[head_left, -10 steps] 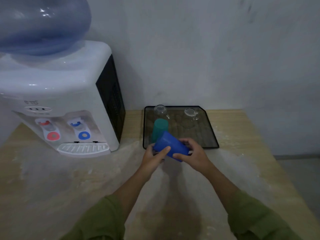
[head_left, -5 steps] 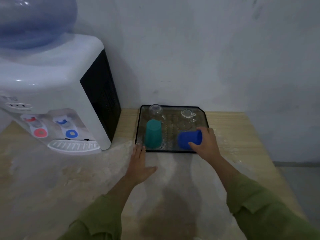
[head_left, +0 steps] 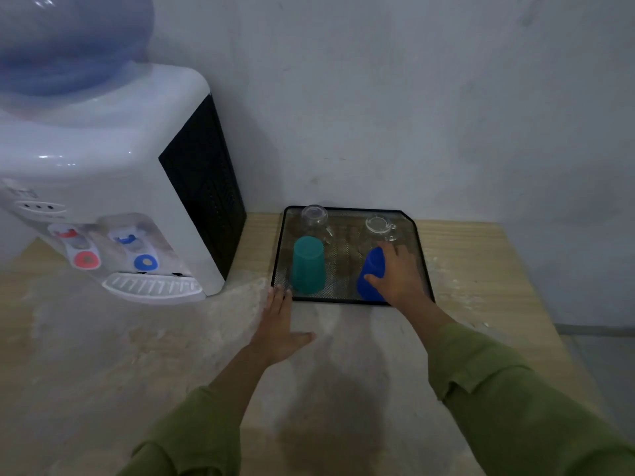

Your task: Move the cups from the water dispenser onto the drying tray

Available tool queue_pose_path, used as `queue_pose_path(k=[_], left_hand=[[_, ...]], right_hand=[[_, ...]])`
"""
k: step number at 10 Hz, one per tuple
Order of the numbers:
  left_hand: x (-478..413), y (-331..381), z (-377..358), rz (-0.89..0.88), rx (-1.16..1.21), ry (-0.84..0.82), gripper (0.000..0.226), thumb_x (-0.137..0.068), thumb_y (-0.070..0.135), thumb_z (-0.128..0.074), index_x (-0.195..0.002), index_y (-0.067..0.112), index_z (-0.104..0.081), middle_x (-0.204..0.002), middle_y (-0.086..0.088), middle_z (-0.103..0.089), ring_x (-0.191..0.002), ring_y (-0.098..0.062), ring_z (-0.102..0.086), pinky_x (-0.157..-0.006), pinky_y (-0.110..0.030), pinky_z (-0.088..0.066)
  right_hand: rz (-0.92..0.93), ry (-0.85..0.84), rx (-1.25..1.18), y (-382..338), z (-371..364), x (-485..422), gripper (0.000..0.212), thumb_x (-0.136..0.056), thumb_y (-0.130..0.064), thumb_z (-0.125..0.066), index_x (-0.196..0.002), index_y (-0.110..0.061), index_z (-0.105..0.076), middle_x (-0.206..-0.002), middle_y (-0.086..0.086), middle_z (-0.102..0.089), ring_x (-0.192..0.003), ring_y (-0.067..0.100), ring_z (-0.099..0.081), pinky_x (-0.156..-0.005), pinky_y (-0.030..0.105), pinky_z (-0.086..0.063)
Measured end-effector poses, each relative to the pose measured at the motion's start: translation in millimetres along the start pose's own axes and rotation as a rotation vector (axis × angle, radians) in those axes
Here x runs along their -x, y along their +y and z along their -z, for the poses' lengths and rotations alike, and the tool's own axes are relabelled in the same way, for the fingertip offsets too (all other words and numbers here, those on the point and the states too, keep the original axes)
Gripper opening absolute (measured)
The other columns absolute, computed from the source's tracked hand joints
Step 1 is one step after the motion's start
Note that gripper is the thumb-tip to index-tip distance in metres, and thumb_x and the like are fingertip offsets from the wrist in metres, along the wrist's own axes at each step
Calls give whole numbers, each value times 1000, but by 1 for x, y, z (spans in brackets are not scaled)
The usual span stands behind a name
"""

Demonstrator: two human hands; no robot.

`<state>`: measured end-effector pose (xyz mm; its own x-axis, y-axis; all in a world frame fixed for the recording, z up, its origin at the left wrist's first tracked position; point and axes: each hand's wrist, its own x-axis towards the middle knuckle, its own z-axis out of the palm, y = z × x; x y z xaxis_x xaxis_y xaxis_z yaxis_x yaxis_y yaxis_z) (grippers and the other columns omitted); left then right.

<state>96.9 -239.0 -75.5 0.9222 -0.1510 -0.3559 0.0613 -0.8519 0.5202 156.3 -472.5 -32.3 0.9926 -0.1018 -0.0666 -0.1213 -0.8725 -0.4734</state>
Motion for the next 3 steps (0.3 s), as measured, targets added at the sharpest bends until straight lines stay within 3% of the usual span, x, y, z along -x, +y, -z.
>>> queue_pose_path(k=[2,3], left_hand=[[-1,2,8,23,-32,-67,102,-84,49,-62,-151,11,5,-161,-7,17,-147,-21,20,-122,-42,-1],[0,5,16,32,-87,-101,101,-83,52,-61,-151,13,3,-162,-6,11,-149,-22,12,-122,-40,-5]], right_hand=[[-31,-48,-68,-4,5,3,78,-82,-27,-69,-145,-15,-25,-146,18,-29,-134,34,-34,-106,45,-38],[-37,-17,-93,-7,12,2,76,-80,-30,-71,-141,-14,-29,-143,18,-33,-130,33,-39,-103,44,-42]])
